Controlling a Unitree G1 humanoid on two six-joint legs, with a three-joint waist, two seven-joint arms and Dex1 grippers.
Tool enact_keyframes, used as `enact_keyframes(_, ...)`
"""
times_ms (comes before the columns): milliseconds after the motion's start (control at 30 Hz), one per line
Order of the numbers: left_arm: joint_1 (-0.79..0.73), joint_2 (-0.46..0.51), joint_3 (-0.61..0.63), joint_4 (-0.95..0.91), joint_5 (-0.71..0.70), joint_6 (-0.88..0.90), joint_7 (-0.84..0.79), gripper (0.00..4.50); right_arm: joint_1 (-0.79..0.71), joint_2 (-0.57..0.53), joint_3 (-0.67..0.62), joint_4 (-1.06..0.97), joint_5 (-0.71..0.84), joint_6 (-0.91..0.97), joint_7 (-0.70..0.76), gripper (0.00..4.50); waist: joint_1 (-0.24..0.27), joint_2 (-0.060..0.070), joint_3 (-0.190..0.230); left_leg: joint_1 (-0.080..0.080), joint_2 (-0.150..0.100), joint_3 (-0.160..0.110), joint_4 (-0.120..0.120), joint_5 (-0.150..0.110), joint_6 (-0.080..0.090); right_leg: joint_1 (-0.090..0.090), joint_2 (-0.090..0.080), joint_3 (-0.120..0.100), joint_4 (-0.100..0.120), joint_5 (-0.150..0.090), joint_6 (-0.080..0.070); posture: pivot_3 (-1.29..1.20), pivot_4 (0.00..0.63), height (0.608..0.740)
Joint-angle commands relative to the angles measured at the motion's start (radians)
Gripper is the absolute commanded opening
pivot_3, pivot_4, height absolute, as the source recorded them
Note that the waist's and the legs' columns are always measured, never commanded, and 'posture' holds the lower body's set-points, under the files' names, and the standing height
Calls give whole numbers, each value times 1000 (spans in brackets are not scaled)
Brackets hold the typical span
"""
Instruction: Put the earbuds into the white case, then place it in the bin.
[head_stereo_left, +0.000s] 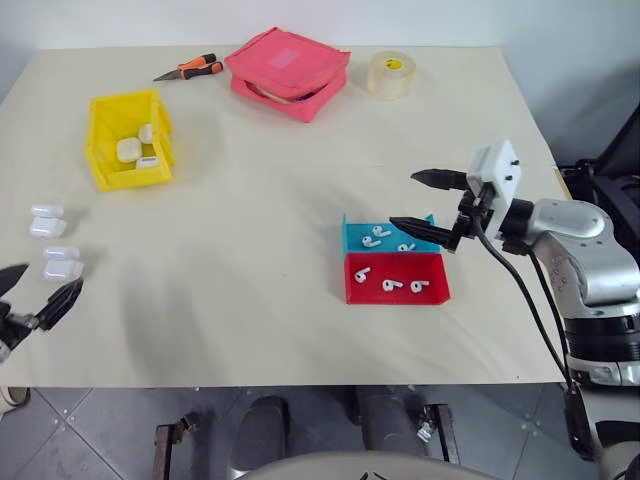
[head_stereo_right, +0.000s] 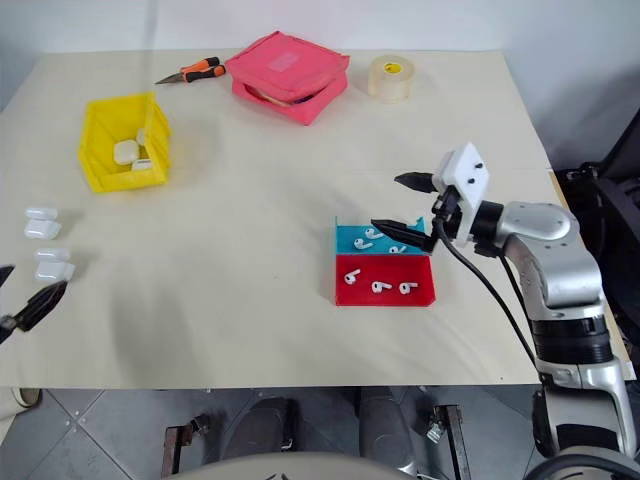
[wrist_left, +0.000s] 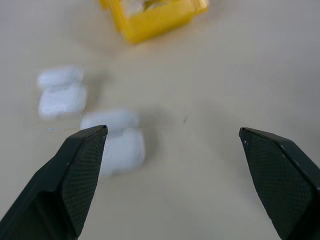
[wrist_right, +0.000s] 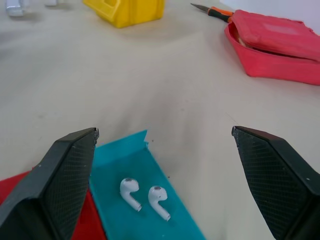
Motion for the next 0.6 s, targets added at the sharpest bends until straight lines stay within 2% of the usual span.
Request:
enact_keyframes(33,63,-21,104,-62,-13,27,30,4500,-40,9,-1,20,22,-43,71,4469,0,0,0,0,0,0,0,0,0,0,0,-1,1,0,-1,0,150,740)
enact_keyframes(400,166,-59,181,-110,-20,71,38,4500,-87,60,-4,97,42,-113,200,4469,2,0,0,1,2,-1,2,-2,-2,0,2,-5,5,-3,-5,0,150,740)
enact_keyframes(500,144,-40,170,-91,-15,78,44,4500,-81,63,-6,92,49,-121,222,4469,1,0,0,1,3,-1,3,-2,-3,0,2,-5,5,-3,-5,0,150,740)
enact_keyframes(600,79,23,140,-31,-2,125,63,4500,-62,57,-13,66,65,-128,252,4469,5,0,0,1,3,-1,3,-2,-3,0,2,-6,6,-3,-6,0,150,740)
